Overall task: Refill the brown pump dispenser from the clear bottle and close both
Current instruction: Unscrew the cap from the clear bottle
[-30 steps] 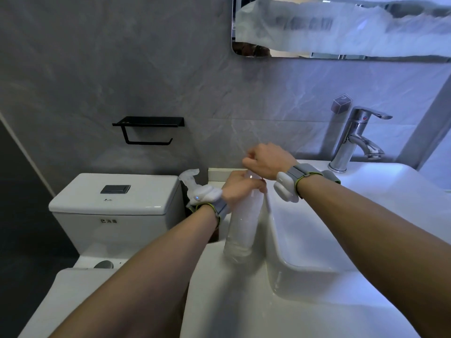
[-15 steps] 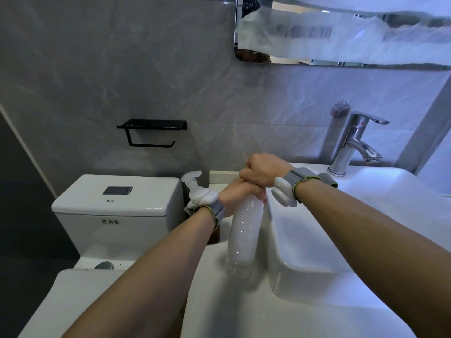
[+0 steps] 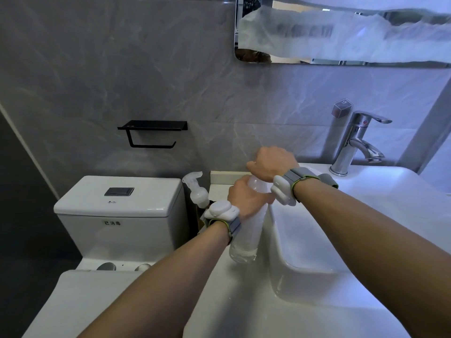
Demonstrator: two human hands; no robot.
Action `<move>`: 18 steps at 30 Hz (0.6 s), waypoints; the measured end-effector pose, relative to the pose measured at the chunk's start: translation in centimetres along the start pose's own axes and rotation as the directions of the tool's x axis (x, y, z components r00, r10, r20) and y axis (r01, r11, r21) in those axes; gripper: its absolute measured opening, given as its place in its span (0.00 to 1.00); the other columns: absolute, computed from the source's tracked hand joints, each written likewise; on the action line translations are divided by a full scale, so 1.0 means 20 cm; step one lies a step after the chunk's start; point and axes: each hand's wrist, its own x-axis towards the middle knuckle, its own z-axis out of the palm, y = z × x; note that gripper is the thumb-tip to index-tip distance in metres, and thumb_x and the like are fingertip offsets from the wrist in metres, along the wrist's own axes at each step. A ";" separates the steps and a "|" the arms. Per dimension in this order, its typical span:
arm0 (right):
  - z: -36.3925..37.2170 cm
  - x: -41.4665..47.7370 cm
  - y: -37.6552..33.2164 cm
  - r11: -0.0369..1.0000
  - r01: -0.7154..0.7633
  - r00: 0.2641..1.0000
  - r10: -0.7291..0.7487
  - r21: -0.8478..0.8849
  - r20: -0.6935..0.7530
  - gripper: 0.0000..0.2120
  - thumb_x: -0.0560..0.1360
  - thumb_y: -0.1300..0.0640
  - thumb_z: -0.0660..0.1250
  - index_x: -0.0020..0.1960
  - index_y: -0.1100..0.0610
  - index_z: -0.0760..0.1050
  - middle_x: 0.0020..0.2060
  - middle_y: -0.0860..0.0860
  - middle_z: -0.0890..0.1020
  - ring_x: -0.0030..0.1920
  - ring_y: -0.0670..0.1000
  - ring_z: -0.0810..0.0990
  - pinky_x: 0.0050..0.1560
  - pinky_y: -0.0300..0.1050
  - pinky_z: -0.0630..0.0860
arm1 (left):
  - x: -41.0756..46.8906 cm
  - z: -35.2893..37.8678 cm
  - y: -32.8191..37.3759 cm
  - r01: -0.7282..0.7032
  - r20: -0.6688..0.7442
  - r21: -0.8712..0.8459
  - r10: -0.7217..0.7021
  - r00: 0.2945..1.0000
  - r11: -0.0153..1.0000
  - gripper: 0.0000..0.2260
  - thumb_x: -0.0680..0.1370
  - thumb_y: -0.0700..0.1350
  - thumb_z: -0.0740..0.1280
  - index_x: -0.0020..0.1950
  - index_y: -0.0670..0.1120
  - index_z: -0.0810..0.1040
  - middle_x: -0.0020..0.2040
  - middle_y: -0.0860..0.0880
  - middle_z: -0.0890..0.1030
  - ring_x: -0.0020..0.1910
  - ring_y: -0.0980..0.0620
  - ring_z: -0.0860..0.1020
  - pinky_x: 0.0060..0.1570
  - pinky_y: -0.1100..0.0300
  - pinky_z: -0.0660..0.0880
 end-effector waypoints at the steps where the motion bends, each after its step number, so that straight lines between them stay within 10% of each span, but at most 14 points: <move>1: 0.00 0.00 0.01 1.000 0.004 1.000 -0.004 0.013 0.005 0.12 0.73 0.48 0.58 0.41 0.57 0.71 0.40 0.56 0.74 0.44 0.60 0.75 0.43 0.46 0.69 | 0.02 -0.01 -0.01 -0.040 0.040 -0.019 0.041 0.998 0.999 0.07 0.61 0.44 0.70 0.35 0.45 0.75 0.33 0.52 0.72 0.41 0.50 0.77 0.37 0.62 0.67; 4: -0.01 0.01 0.03 0.997 0.035 0.999 -0.037 0.075 0.032 0.13 0.72 0.48 0.59 0.38 0.57 0.71 0.39 0.56 0.76 0.42 0.59 0.75 0.41 0.46 0.69 | -0.01 -0.09 -0.04 -0.142 0.201 -0.169 0.175 0.964 0.975 0.13 0.65 0.38 0.74 0.49 0.45 0.78 0.40 0.51 0.76 0.39 0.53 0.74 0.37 0.63 0.69; 10: -0.01 0.00 0.02 0.975 0.078 0.993 -0.095 0.209 0.071 0.15 0.73 0.51 0.60 0.29 0.54 0.65 0.29 0.51 0.71 0.36 0.57 0.72 0.32 0.43 0.65 | -0.01 -0.18 -0.07 0.070 0.510 -0.360 0.133 0.850 0.930 0.09 0.65 0.35 0.68 0.44 0.43 0.79 0.43 0.41 0.79 0.42 0.44 0.77 0.48 0.53 0.75; 18: 0.00 0.00 0.04 0.971 0.042 0.986 -0.078 0.233 0.145 0.13 0.74 0.48 0.61 0.39 0.58 0.74 0.37 0.54 0.77 0.39 0.55 0.74 0.34 0.43 0.67 | -0.05 -0.13 -0.07 -0.039 0.255 -0.196 0.089 0.963 0.980 0.07 0.68 0.40 0.72 0.43 0.45 0.76 0.37 0.49 0.74 0.36 0.52 0.73 0.36 0.61 0.69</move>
